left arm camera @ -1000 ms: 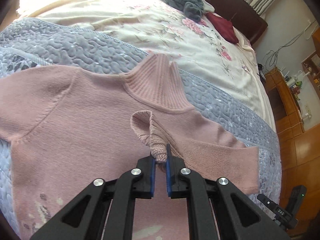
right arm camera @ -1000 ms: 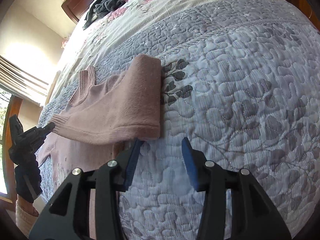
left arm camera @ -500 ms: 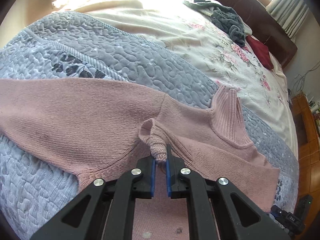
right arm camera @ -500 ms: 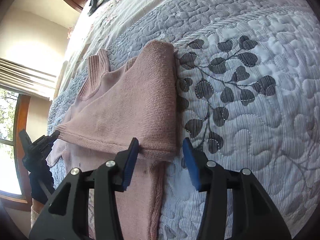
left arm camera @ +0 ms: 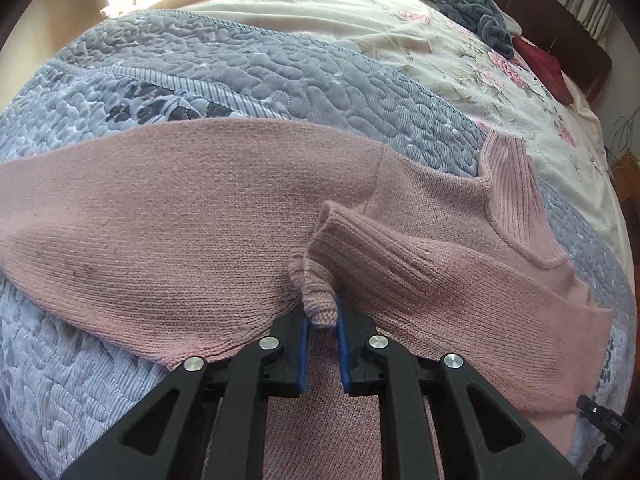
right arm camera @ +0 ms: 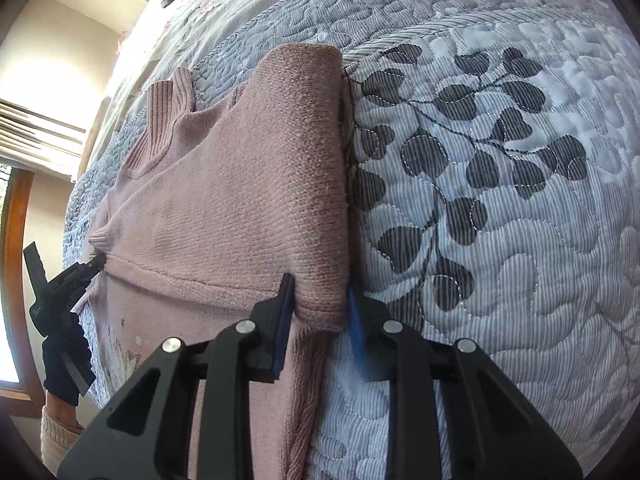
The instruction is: Fold small clothes
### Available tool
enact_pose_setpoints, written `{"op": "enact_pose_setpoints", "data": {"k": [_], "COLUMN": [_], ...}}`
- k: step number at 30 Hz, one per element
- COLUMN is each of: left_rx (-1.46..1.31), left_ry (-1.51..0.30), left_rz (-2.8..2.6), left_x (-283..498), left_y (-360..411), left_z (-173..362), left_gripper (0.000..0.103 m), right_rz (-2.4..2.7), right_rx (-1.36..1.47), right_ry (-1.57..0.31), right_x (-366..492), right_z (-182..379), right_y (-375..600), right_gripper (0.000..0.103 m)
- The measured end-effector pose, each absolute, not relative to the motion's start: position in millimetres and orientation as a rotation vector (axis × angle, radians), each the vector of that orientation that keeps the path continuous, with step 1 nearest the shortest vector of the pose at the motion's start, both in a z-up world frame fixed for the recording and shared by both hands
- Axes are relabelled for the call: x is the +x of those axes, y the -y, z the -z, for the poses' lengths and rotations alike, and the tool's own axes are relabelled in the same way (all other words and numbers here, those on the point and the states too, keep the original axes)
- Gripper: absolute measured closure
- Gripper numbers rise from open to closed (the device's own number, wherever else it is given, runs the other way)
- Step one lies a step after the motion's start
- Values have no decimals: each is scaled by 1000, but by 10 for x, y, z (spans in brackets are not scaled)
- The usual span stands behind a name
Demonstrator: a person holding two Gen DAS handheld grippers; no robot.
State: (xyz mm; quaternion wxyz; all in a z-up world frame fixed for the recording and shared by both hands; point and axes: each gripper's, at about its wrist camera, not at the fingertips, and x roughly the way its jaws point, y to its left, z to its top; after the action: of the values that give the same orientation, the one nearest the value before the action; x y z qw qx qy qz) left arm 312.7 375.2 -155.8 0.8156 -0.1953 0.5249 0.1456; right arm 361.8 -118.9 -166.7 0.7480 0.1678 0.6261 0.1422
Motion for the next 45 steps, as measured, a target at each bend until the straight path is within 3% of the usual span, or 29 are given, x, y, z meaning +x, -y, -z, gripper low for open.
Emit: {"op": "enact_pose_setpoints", "data": {"k": [6, 13, 15, 19, 23, 24, 25, 26, 31, 32, 38, 40, 43, 45], "left_rx": [-400, -276, -256, -384, -375, -352, -340, -341, -315, -289, -372, -315, -233, -210], "left_ry": [-991, -1033, -1051, -1070, -1149, -1167, -1169, -1155, -885, -898, -945, -920, -934, -983], "left_rz": [-280, -278, -373, -309, -178, -163, -148, -139, -105, -152, -325, -254, -120, -74], "left_x": [2943, 3275, 3316, 3396, 3571, 3600, 3611, 3599, 3245, 3220, 3149, 3137, 3170, 3229], "left_y": [-3788, -3430, -3561, -3914, -3846, -3788, -3747, -3723, -3658, -3685, -4087, -3884, -3463, -3266], "left_z": [1025, 1075, 1132, 1219, 1399, 1428, 1438, 1416, 1009, 1038, 1150, 1055, 1050, 1180], "left_gripper": [72, 62, 63, 55, 58, 66, 93, 97, 95, 91, 91, 91, 80, 79], "right_rz": [-308, -375, -378, -381, -361, -362, -365, -368, -381, -380, -369, -392, -418, -393], "right_rx": [236, 207, 201, 167, 244, 261, 263, 258, 235, 238, 154, 148, 164, 132], "right_ry": [-1240, -1284, -1310, -1323, -1362, -1362, -1360, -1358, -1347, -1348, -1301, -1271, -1277, -1296], "right_x": [3571, 3678, 3642, 3604, 3670, 3678, 3675, 3665, 3648, 3653, 3579, 3553, 3571, 3597], "right_z": [1060, 1098, 1216, 1388, 1568, 1578, 1575, 1572, 1555, 1553, 1368, 1267, 1239, 1311], "right_y": [980, 447, 395, 402, 500, 519, 522, 513, 498, 499, 430, 389, 326, 274], "right_gripper": [59, 58, 58, 58, 60, 60, 60, 60, 62, 62, 60, 59, 59, 59]}}
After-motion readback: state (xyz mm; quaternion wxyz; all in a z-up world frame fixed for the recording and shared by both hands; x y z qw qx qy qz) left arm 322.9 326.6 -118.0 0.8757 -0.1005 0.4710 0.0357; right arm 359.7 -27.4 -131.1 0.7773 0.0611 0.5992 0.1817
